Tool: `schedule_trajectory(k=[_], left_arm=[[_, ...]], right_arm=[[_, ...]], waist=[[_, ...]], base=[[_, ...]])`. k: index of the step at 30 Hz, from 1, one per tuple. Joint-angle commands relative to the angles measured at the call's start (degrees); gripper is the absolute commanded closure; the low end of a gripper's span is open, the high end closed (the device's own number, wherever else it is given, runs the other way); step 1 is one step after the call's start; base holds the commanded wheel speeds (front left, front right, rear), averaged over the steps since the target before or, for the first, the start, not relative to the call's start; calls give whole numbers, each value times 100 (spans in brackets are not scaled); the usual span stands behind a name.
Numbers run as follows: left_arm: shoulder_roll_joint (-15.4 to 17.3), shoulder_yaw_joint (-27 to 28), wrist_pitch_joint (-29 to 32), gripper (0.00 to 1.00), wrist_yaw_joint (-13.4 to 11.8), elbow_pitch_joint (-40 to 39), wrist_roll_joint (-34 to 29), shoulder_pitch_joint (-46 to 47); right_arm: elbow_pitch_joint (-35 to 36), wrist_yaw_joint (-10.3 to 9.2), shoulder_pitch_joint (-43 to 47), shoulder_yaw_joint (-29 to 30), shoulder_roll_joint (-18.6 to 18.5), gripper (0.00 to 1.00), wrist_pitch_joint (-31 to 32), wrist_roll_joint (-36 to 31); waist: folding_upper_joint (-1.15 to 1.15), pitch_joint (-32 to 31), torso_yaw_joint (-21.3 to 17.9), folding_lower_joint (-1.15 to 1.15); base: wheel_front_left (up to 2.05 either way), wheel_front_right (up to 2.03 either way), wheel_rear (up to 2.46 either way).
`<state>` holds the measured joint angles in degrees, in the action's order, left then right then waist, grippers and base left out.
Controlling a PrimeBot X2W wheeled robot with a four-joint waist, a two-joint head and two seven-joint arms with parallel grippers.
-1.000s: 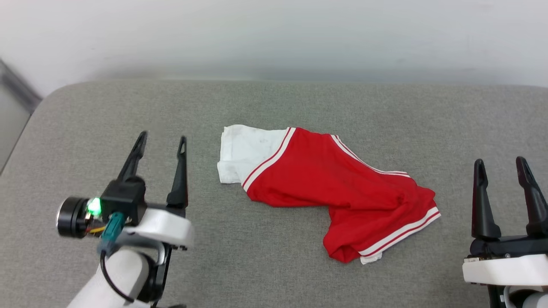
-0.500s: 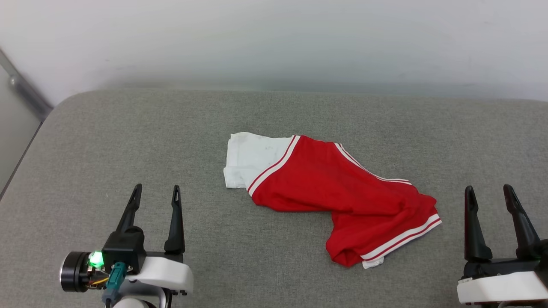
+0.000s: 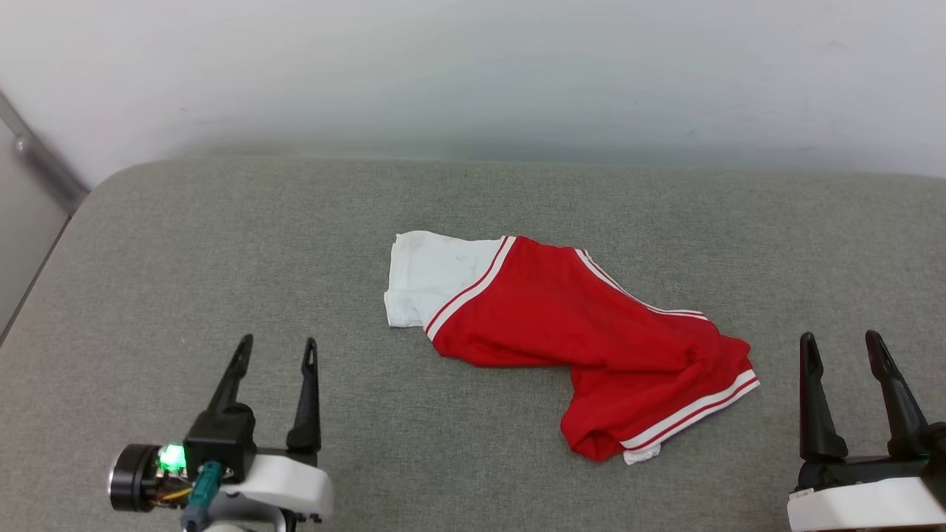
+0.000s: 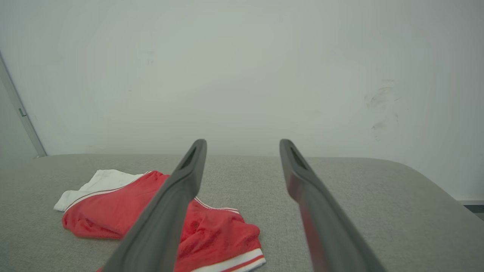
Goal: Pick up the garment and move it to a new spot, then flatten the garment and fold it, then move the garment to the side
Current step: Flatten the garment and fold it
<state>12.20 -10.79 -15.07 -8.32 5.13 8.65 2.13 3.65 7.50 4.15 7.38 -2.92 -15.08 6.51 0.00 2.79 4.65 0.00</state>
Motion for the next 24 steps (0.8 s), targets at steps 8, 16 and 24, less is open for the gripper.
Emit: schedule_trajectory(k=[8,16,24], left_arm=[[215,239,-14,0,716,-6,-133,1164],[691,178,144,0,1372,357,-27,2791],[1093,-299,875,0,1563,507,421,4165]], right_arm=[[91,-2,-219,12,8,0,-14,-67],[162,-2,-455,-5,7,0,-14,-100],[247,-2,-673,8,8,0,-14,-149]], waist=[[0,261,-20,0],[0,645,-149,0],[0,1118,-283,0]], base=[[0,0,0],[0,0,0],[0,0,0]])
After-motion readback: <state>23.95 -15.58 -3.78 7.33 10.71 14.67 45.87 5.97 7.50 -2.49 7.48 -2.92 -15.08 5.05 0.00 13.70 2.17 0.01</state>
